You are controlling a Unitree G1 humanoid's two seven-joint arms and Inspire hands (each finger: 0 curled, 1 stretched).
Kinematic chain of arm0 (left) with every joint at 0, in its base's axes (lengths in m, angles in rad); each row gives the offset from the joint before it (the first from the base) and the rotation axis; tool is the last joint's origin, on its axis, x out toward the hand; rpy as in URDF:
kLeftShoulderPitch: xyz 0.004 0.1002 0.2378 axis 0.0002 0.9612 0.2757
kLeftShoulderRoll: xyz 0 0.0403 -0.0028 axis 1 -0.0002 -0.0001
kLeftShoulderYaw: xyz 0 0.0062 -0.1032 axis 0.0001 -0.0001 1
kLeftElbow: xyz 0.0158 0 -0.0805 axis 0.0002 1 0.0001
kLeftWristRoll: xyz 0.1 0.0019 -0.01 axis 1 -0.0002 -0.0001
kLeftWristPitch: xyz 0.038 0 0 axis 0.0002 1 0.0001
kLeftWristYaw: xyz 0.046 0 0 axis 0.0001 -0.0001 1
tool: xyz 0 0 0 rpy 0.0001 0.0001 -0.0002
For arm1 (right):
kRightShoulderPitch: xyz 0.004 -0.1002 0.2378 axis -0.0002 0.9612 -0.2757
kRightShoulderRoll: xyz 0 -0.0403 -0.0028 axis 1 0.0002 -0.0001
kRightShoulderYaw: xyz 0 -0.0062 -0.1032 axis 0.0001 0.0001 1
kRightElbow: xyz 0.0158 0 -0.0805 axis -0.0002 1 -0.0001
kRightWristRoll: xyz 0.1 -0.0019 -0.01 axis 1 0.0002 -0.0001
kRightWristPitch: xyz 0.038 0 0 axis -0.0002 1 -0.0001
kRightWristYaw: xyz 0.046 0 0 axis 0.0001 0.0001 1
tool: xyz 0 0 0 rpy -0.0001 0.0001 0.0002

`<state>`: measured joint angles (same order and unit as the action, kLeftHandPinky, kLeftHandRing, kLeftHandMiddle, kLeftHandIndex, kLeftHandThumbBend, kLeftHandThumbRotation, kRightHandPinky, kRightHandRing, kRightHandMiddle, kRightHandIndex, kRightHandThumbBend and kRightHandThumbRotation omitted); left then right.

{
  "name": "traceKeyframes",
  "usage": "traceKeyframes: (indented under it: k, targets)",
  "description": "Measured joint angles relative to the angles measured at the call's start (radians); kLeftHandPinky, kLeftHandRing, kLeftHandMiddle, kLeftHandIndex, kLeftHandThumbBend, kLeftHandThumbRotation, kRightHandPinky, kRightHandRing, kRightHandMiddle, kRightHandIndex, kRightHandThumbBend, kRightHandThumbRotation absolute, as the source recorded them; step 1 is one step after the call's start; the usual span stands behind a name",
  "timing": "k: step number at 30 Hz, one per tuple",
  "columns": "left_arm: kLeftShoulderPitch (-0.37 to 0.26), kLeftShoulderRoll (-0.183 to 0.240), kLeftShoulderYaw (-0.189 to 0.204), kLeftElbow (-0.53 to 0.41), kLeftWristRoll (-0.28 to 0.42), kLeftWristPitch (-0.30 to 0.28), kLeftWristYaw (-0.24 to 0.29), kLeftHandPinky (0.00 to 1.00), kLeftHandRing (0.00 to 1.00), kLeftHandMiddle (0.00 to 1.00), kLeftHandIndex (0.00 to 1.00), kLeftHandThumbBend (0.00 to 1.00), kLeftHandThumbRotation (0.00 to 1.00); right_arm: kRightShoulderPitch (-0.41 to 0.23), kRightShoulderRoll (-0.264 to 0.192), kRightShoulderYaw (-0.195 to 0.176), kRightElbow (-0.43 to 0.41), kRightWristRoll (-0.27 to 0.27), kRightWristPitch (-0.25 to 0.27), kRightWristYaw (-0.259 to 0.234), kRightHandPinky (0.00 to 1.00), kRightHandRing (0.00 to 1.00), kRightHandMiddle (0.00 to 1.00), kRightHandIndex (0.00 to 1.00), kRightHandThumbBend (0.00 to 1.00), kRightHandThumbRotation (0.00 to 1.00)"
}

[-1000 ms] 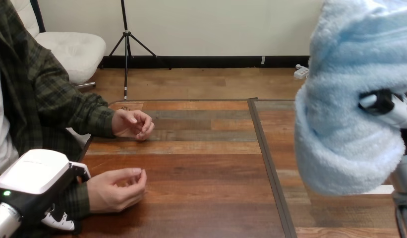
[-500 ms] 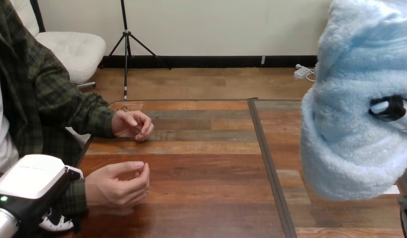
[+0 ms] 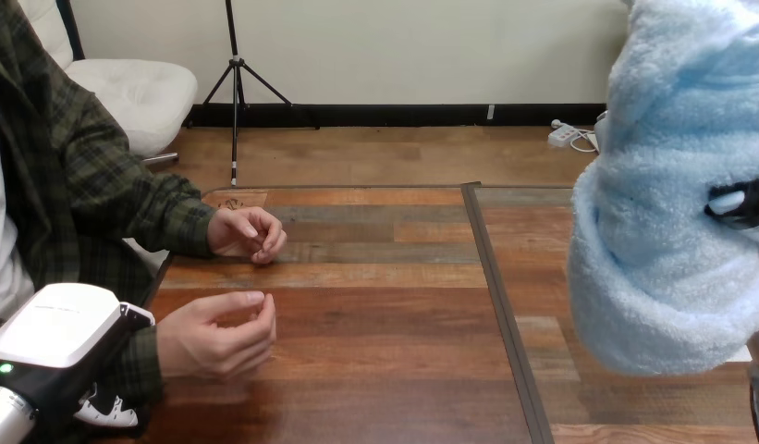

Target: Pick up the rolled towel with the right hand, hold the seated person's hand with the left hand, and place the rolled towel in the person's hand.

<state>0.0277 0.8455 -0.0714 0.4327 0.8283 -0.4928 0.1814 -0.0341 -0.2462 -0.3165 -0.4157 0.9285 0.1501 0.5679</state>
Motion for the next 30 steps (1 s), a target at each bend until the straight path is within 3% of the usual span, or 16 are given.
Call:
traceKeyframes:
  k: [7,15,30]
  targets:
    - [0.004,-0.001,0.000,-0.002,-0.036,-0.001,0.001,0.33,0.37,0.42,0.44,0.84,0.00,0.000,0.001,0.001,0.000,-0.008,-0.001,0.002,0.00,0.08,0.21,0.24,0.77,0.00]
    - [0.016,-0.003,0.002,-0.012,-0.076,-0.009,0.017,0.32,0.36,0.41,0.44,0.82,0.00,0.000,0.010,0.017,0.001,-0.066,-0.018,0.000,0.00,0.09,0.21,0.26,0.75,0.00]
    - [0.078,-0.034,0.037,-0.146,-0.131,0.027,0.007,0.32,0.34,0.39,0.42,0.84,0.00,-0.002,0.049,0.098,0.079,-0.183,-0.067,0.037,0.05,0.12,0.23,0.28,0.78,0.00]
